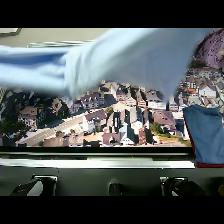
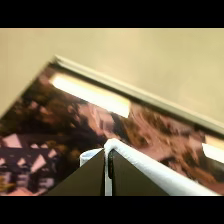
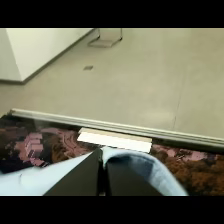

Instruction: Fold the clothes and pants, and hang the long-sleeved shirts on hangers.

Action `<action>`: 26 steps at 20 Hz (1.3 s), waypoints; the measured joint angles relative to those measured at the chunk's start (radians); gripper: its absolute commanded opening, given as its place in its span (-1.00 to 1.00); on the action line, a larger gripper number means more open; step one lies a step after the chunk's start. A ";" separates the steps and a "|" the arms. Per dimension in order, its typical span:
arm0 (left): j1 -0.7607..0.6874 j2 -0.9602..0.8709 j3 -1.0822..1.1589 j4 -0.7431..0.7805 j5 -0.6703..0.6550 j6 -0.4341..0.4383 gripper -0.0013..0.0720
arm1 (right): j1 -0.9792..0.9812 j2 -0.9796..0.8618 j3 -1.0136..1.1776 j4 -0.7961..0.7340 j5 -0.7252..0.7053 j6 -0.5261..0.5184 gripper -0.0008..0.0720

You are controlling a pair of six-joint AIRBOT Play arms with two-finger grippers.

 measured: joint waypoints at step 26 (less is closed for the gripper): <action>-0.176 -0.509 -0.625 0.032 0.314 -0.113 -0.92 | -0.011 -0.945 -0.034 0.288 -0.123 0.383 0.27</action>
